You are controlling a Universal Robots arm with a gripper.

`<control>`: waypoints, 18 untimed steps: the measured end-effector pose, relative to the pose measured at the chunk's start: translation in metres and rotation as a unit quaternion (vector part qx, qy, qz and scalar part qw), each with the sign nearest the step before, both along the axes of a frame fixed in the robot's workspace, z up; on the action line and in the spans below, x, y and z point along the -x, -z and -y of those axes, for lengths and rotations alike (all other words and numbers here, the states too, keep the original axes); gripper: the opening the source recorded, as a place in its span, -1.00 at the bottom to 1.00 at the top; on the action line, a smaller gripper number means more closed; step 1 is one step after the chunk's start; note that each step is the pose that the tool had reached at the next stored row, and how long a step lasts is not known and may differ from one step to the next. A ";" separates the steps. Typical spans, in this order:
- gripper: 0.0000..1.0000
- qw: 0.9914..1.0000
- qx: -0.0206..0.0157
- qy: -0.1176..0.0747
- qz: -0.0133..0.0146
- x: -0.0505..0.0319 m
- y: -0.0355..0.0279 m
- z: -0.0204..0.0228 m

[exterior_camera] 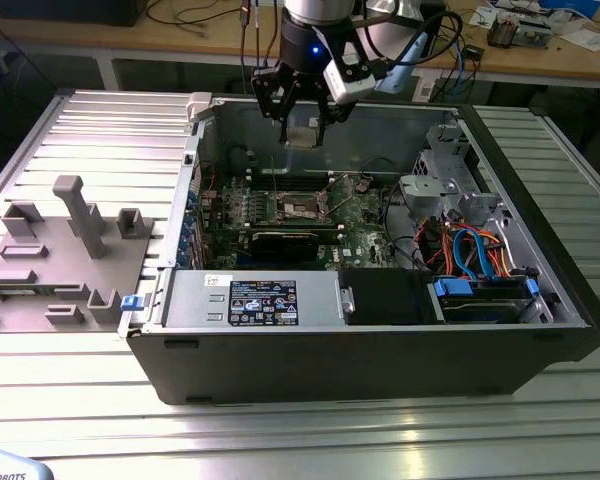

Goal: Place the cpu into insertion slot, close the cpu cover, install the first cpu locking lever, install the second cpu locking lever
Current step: 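Place the cpu into insertion slot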

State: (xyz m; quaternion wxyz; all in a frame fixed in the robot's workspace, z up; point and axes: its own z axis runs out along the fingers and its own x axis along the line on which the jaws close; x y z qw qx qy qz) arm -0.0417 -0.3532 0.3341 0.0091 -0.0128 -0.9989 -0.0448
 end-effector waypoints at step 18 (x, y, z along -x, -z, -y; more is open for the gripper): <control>0.09 1.000 0.000 0.000 0.000 0.0000 0.0058 0.0003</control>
